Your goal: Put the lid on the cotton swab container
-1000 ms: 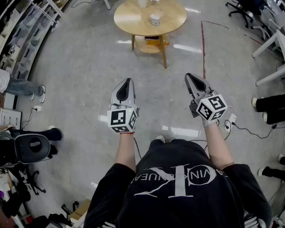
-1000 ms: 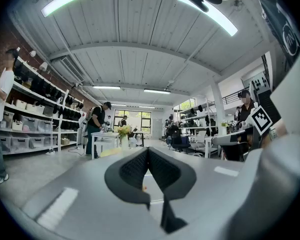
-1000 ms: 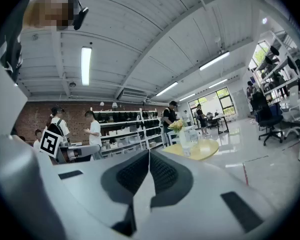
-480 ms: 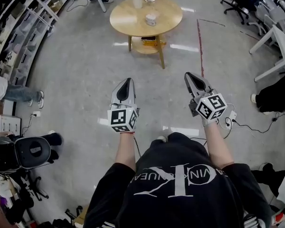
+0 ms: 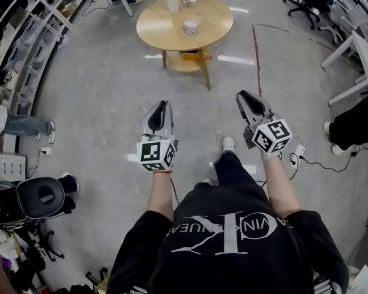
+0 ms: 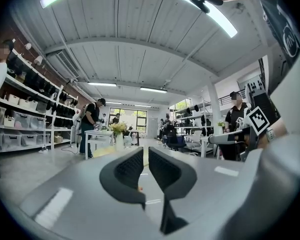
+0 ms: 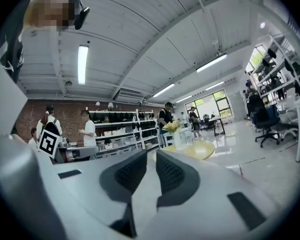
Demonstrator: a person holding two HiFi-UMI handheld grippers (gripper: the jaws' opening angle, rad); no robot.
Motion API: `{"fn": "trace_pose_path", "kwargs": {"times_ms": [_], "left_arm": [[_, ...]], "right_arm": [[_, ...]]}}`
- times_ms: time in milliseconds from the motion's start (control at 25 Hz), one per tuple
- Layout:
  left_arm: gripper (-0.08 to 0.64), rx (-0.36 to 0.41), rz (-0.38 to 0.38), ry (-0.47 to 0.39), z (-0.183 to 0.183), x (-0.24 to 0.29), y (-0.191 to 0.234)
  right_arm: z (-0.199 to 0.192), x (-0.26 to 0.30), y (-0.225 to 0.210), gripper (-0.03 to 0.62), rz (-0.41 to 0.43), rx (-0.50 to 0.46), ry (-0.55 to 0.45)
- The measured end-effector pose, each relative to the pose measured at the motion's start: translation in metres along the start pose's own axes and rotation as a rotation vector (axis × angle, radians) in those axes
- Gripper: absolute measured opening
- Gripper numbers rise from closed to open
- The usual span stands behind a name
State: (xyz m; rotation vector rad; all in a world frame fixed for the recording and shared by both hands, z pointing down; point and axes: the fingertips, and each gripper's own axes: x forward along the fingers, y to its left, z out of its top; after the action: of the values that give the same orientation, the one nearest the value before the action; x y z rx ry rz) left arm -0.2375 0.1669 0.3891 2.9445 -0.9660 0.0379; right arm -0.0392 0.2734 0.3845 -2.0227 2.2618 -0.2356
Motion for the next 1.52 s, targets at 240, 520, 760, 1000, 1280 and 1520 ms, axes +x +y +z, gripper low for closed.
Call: {"fn": "trace_pose_path", "kwargs": {"times_ms": [240,520,760,1000,1280,1520], "left_arm": [[0.092,-0.019,0.044,0.003,0.002,0.045,0.015],[0.135,-0.049,0.095,-0.011,0.013,0.109,0.027],[0.141,-0.059,0.140,0.016,0.004,0.151,0.030],[0.141,-0.067,0.192,0.026,-0.004,0.184,0.034],[0.144,-0.070,0.200,0.049,-0.016,0.212,0.026],[0.152,-0.077,0.194,0.077,-0.028,0.234,0.033]], "right_arm": [[0.005,0.035,-0.043,0.039,0.033,0.029,0.010],[0.024,0.085,-0.098,0.104,0.097,0.061,0.024],[0.026,0.119,-0.140,0.117,0.143,0.062,0.053],[0.023,0.144,-0.177,0.117,0.178,0.081,0.071],[0.016,0.164,-0.204,0.121,0.203,0.098,0.085],[0.004,0.188,-0.215,0.126,0.220,0.132,0.112]]}}
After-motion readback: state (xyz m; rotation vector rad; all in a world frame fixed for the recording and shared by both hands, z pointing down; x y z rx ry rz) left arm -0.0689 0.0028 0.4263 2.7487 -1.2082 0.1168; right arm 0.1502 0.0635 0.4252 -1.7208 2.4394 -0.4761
